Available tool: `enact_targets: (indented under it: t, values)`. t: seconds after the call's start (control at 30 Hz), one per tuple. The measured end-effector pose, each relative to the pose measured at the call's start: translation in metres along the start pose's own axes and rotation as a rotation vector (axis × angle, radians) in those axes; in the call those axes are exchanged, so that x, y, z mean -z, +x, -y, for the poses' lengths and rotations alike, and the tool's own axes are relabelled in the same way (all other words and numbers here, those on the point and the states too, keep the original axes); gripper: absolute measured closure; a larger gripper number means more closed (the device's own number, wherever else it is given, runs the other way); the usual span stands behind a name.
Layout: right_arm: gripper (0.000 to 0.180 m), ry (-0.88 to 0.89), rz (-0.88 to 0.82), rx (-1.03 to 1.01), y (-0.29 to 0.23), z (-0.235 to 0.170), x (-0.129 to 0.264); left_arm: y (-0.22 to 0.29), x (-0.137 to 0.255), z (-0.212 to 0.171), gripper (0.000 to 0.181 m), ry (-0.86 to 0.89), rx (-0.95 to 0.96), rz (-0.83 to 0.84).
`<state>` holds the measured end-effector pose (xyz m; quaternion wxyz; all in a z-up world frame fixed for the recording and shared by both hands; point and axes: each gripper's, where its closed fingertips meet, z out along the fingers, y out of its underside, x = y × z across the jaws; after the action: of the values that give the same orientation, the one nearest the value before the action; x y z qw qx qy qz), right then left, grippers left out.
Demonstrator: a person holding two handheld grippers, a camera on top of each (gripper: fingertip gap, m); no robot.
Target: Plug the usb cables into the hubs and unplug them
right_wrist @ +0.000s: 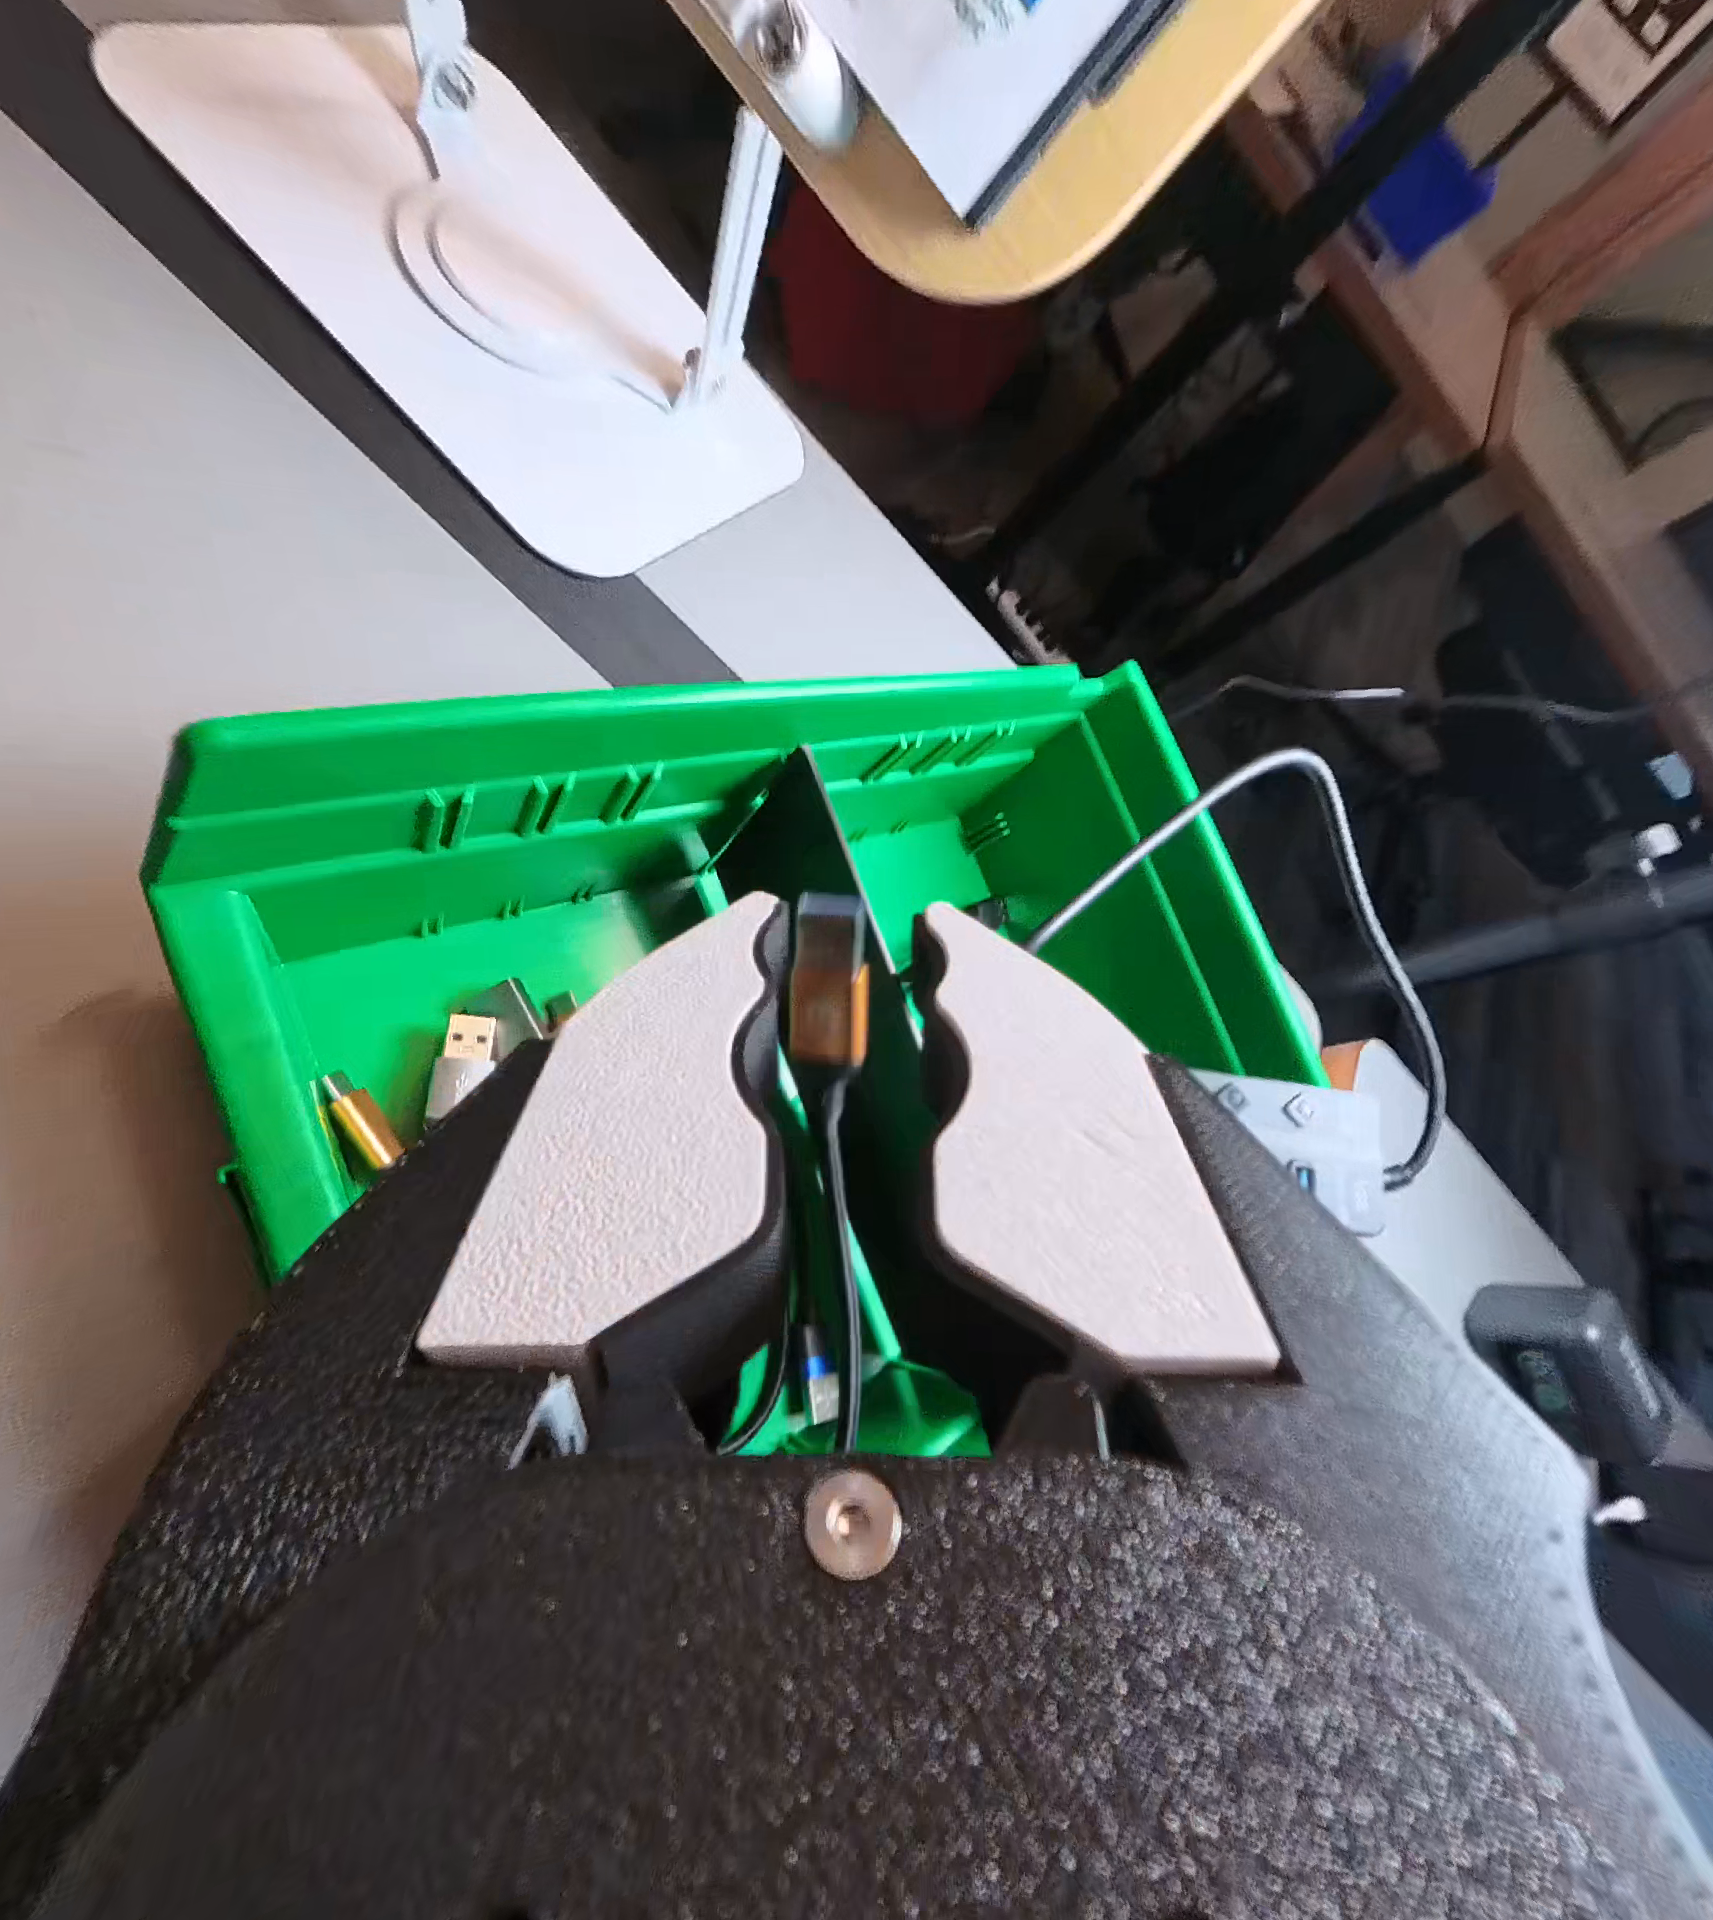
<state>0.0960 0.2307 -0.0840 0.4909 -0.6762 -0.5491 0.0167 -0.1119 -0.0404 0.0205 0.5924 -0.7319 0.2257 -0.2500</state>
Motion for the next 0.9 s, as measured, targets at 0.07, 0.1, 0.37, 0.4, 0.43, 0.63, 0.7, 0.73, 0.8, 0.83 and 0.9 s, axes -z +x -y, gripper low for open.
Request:
enact_targets:
  t: [0.07, 0.1, 0.37, 0.4, 0.43, 0.63, 0.7, 0.73, 0.8, 0.83, 0.9]
  values:
    - [0.147, -0.008, -0.001, -0.031, 0.004, -0.002, 0.001, 0.002, -0.004, -0.004, 0.168, -0.02, 0.001, -0.01]
    - [0.143, 0.006, -0.008, -0.038, 0.006, 0.0, 0.003, 0.003, -0.006, -0.007, 0.168, -0.033, 0.005, -0.016]
    - [0.134, 0.462, 0.317, -0.088, -0.066, 0.101, 0.071, 0.01, -0.031, -0.037, 0.168, -0.152, 0.071, -0.095]
    - [0.134, 0.51, 0.386, -0.092, -0.082, 0.113, 0.082, 0.013, -0.034, -0.041, 0.168, -0.167, 0.075, -0.108]
    - [0.135, 0.55, 0.449, -0.096, -0.097, 0.124, 0.092, 0.016, -0.038, -0.045, 0.168, -0.183, 0.078, -0.122]
    - [0.137, 0.67, 0.787, -0.107, -0.178, 0.161, 0.136, 0.041, -0.06, -0.07, 0.168, -0.289, 0.058, -0.206]
    - [0.137, 0.643, 0.841, -0.112, -0.195, 0.162, 0.136, 0.051, -0.067, -0.076, 0.168, -0.313, 0.05, -0.237]
    - [0.137, 0.622, 0.865, -0.112, -0.202, 0.161, 0.134, 0.056, -0.071, -0.08, 0.168, -0.324, 0.047, -0.254]
    - [0.139, 0.572, 0.913, -0.11, -0.215, 0.156, 0.13, 0.064, -0.077, -0.085, 0.168, -0.34, 0.033, -0.279]
    - [0.146, 0.541, 0.933, -0.099, -0.221, 0.152, 0.128, 0.068, -0.079, -0.088, 0.168, -0.346, 0.021, -0.287]
    - [0.161, 0.515, 0.967, -0.069, -0.229, 0.146, 0.13, 0.072, -0.082, -0.092, 0.168, -0.358, -0.013, -0.298]
